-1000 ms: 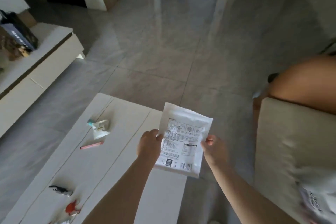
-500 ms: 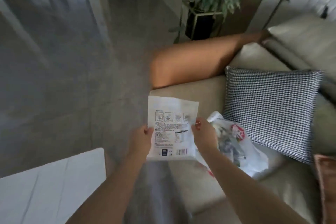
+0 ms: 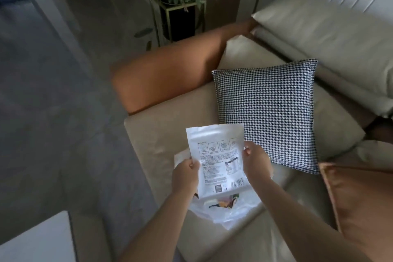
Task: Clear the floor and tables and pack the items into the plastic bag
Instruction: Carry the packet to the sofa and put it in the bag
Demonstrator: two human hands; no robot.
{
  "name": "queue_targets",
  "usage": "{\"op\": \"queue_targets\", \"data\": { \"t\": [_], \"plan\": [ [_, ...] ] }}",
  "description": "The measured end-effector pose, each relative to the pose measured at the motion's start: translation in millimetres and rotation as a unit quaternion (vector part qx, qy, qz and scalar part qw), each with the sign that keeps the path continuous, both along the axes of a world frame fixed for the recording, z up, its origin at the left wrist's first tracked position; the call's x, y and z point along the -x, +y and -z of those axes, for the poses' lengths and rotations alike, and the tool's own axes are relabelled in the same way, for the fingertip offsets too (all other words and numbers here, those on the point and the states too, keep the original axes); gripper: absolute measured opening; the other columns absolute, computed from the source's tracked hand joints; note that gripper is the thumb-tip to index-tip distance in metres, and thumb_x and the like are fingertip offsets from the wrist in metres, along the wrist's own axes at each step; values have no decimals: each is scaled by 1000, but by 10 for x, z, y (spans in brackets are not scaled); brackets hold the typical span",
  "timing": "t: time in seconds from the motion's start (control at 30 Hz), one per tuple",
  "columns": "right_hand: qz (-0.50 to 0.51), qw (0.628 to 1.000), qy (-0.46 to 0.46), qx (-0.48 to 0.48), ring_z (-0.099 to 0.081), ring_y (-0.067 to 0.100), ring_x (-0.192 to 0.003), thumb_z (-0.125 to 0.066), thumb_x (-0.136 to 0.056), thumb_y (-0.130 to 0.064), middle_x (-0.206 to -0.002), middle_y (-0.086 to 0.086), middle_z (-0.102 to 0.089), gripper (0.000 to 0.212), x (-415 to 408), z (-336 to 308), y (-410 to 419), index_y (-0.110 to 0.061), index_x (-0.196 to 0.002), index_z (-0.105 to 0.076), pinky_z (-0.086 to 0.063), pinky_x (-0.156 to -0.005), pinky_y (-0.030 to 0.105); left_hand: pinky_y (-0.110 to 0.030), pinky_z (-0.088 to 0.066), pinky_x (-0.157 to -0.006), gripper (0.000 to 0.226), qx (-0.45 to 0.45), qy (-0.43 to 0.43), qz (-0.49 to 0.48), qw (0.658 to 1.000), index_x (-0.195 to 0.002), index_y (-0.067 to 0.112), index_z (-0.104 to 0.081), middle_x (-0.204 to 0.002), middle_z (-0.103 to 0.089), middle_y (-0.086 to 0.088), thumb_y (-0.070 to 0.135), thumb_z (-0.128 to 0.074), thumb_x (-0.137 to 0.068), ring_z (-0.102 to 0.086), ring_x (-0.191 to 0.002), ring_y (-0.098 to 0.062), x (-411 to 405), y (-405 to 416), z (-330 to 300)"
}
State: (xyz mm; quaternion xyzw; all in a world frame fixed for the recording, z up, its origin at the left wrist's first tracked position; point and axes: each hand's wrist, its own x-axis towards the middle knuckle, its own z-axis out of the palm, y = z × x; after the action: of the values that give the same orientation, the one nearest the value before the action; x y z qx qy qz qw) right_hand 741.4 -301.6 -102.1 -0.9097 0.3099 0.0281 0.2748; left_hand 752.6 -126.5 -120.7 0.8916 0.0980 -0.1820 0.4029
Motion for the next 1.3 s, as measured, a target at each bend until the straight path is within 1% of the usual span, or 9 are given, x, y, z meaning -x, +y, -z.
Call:
{"op": "queue_targets", "data": {
  "t": [0.17, 0.3, 0.47, 0.6, 0.8, 0.93, 1.03, 1.17, 1.3],
  "plan": [
    [-35, 998, 53, -3, -65, 25, -87, -41, -94, -9, -96, 6, -68, 29, -79, 403, -100, -20, -114, -60, -57, -74, 41, -29, -39, -57, 37, -59, 46, 25, 997, -68, 10, -53, -58, -52, 0, 27, -41, -99, -50, -57, -16, 29, -62, 291],
    [-73, 989, 130, 26, -65, 22, -93, -40, -94, -7, -103, 5, -66, 33, -119, 642, -89, -18, -122, -56, -55, -73, 33, -29, -40, -57, 31, -140, 67, 82, 984, -91, 3, -64, -63, -53, 2, 21, -39, -98, -58, -67, -21, 25, -68, 449],
    [-94, 980, 173, 17, -61, 24, -101, -45, -92, -9, -118, 9, -60, 35, -144, 823, 10, -7, -127, -49, -55, -87, 38, -30, -44, -67, 30, -221, 112, 147, 958, -94, 4, -66, -98, -69, -11, 17, -38, -98, -66, -94, -25, -26, -125, 573],
    [-160, 972, 170, 25, -42, 31, -130, -50, -93, -31, -146, 12, -38, 69, -125, 908, 33, -17, -149, -13, -41, -104, 44, -27, -39, -66, 31, -239, 108, 193, 945, -97, 8, -64, -96, -68, -6, 25, -39, -102, -66, -96, -23, -38, -225, 624],
    [-277, 934, 226, 21, -7, 40, -145, -35, -96, -47, -154, 4, -26, 53, -19, 1018, 62, -35, -145, -19, -28, -110, 54, -29, -42, -66, 34, -251, 117, 208, 938, -91, 11, -63, -88, -66, -5, 34, -41, -101, -65, -89, -22, -85, -306, 718],
    [-292, 927, 236, 18, 3, 40, -146, -36, -95, -51, -157, 2, -19, 59, 28, 1075, 42, -35, -147, -13, -24, -113, 55, -28, -42, -67, 32, -305, 60, 260, 914, -94, 13, -64, -96, -68, -3, 34, -42, -100, -66, -90, -20, -141, -284, 615],
    [-283, 935, 207, 46, -5, 34, -147, -36, -96, -47, -154, 4, -27, 53, 77, 1015, -10, -27, -144, -25, -20, -116, 54, -30, -46, -71, 22, -343, -77, 263, 899, -101, 15, -62, -103, -64, -2, 27, -44, -99, -62, -97, -20, -280, -275, 531],
    [-215, 949, 205, 110, -3, 32, -147, -36, -98, -31, -158, 7, -17, 50, 196, 907, -205, -20, -145, -26, -12, -118, 54, -35, -50, -63, 27, -342, -249, 225, 878, -94, 17, -67, -93, -63, -7, 18, -82, -71, -61, -83, -28, -577, -339, 556],
    [-124, 942, 295, 97, -12, 37, -143, -47, -92, -18, -155, 9, -16, 52, 357, 797, -400, -24, -141, -29, -35, -107, 51, -43, -47, -92, 55, -333, -200, 232, 892, -141, 23, -44, -146, -39, -15, 22, -64, -90, -54, -116, -32, -771, -443, 616]
  ]
}}
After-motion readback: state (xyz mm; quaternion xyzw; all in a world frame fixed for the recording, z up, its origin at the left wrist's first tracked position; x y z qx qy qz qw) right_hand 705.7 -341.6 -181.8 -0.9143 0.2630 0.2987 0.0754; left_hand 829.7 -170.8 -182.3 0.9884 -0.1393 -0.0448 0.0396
